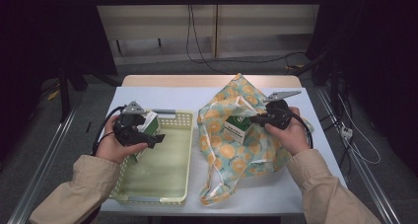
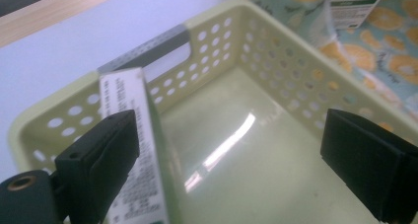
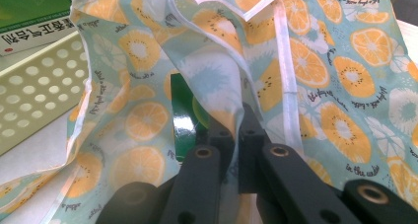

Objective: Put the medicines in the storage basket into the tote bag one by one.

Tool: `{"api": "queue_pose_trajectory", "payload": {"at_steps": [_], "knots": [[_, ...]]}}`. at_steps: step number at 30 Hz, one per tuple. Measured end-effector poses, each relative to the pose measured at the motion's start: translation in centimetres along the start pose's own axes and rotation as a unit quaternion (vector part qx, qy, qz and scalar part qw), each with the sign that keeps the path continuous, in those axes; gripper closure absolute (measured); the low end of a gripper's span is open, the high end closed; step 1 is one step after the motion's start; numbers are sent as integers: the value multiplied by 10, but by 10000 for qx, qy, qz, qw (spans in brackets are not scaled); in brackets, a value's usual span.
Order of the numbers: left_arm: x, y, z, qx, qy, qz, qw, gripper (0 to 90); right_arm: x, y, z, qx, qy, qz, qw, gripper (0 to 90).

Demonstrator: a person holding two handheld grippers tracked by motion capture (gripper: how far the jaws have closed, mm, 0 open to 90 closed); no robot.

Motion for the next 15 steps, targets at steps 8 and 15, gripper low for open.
{"api": "queue_pose_trajectory", "payload": {"at_steps": [8,15], "knots": [[-3,16,17,-176,-248,67,9995,119,0,0,1,-16,-4,5,10000,890],[5,32,27,-303,-420,256,9983,180,0,-1,0,-12,1,-4,10000,890]]}}
Point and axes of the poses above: each handheld gripper's, and its own axes: x roughly forward along the jaws, y roughly out of its underside, z roughly to its left, the point moved 3 cm from there along x, roughly forward along the jaws, and after that the axes turned 2 degrees about -y, right-handed, at the moved point
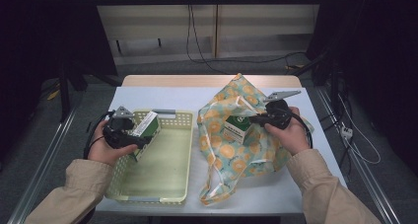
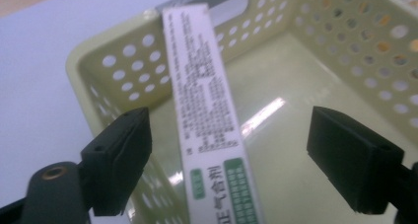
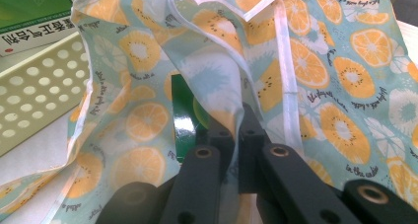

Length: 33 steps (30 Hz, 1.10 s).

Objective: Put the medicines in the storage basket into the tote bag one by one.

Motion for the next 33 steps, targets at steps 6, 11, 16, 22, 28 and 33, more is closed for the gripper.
{"api": "queue_pose_trajectory", "payload": {"at_steps": [6,11,16,22,28,33], "knots": [[5,8,3,-183,-177,169,9995,425,0,-1,1,-1,-13,-1,10000,890],[4,10,1,-381,-181,301,9987,617,1,1,0,15,-21,-11,10000,890],[2,5,-3,-676,23,187,9975,627,2,2,-1,22,-27,-16,10000,890],[-19,-22,-23,-576,397,-221,9973,627,0,2,-2,46,-4,-41,10000,890],[-37,-58,-56,-206,953,-507,9939,627,-2,1,-2,28,-1,-51,10000,890],[-39,-80,-83,-4,1311,-652,9892,627,-4,-2,-1,2,6,-60,10000,890]]}}
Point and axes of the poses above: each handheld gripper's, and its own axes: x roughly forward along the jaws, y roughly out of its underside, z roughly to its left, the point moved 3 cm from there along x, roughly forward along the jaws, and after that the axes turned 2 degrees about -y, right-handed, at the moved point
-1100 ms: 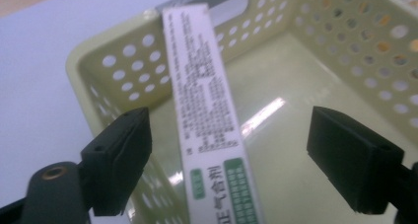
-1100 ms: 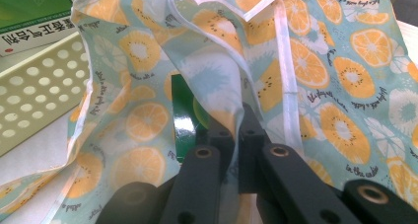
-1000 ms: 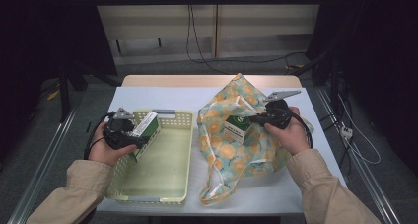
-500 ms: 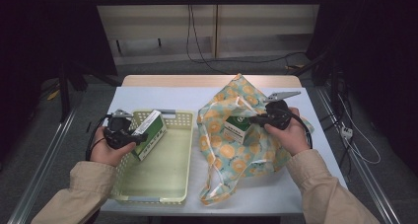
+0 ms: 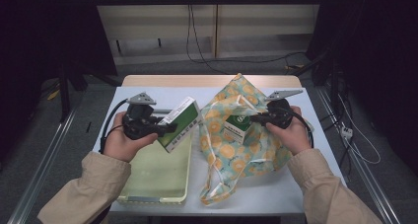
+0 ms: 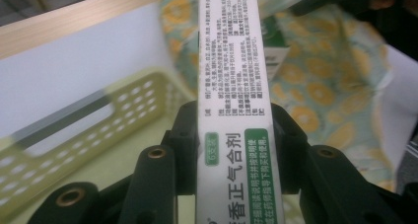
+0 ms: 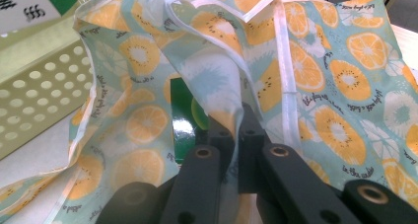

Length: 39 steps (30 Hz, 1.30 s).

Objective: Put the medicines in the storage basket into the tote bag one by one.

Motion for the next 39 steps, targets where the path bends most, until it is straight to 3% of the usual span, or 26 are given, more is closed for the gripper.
{"api": "queue_pose_trajectory", "payload": {"at_steps": [8,14,21,25,34,39], "knots": [[40,-15,-40,373,338,200,9985,627,-5,-4,-2,-1,33,-30,10000,890],[71,-18,-64,578,589,419,9957,626,-8,-6,-4,20,35,-57,10000,890],[108,-14,-86,747,739,688,9921,627,-10,-9,-3,-5,22,-86,10000,890],[126,-13,-92,834,724,859,9902,626,-11,-11,-3,-1,17,-102,9999,890],[164,-15,-91,530,587,849,9932,626,-11,-12,-2,0,-27,-142,9999,890],[181,-19,-87,515,415,802,9946,626,-12,-13,-3,24,-57,-173,9998,890]]}}
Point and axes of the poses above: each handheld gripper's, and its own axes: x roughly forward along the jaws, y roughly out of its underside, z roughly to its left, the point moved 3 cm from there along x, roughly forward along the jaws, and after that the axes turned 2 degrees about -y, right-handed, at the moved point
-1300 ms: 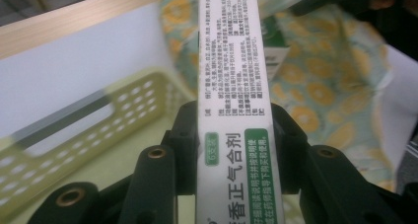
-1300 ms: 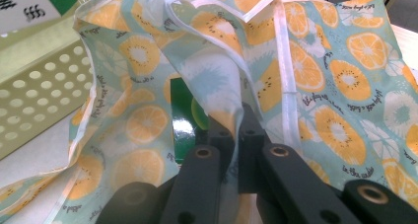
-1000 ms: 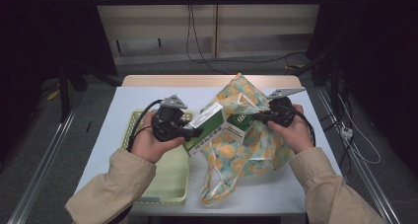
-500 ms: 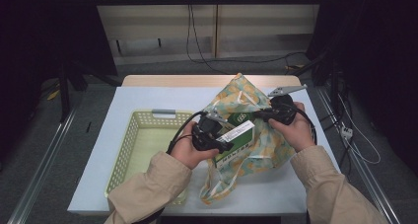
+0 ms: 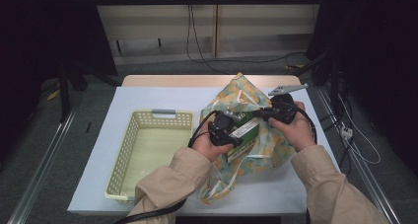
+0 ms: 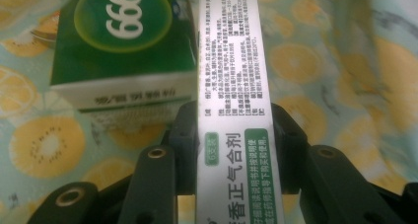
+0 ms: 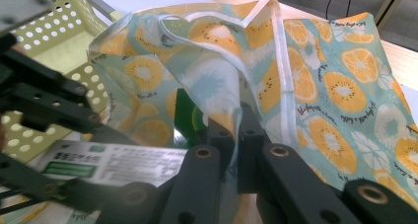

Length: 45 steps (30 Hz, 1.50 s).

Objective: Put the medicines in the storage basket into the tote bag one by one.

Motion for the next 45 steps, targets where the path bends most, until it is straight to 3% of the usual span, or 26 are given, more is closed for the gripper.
{"api": "queue_pose_trajectory", "payload": {"at_steps": [12,19,20,22,23,24,27,34,39,40,41,45], "knots": [[22,-22,15,-105,-302,-302,9990,626,1,1,-5,64,-11,-6,10000,890],[37,-35,20,13,-468,-606,9971,613,3,1,-7,118,0,14,9999,890],[38,-35,20,-7,-426,-609,9972,579,3,1,-7,109,6,29,9999,890],[37,-33,16,-103,-354,-496,9981,407,4,2,-7,101,4,52,9999,890],[35,-31,14,-64,-349,-424,9985,319,4,2,-7,89,9,64,9999,890],[31,-30,13,-29,-331,-417,9986,292,5,3,-8,84,23,77,9999,890],[14,-24,8,3,-220,-418,9989,268,7,5,-9,85,37,115,9999,890],[-28,-8,8,55,-216,-473,9986,199,5,4,-10,21,161,149,9998,890],[-54,1,12,98,-330,-612,9975,175,2,3,-12,-11,227,165,9996,890],[-59,2,13,125,-534,-576,9968,173,2,3,-12,0,249,156,9996,890],[-63,3,15,141,-580,-573,9966,167,1,2,-13,19,262,144,9996,890],[-75,9,23,102,-633,-644,9959,149,-3,2,-17,27,340,136,9993,890]]}}
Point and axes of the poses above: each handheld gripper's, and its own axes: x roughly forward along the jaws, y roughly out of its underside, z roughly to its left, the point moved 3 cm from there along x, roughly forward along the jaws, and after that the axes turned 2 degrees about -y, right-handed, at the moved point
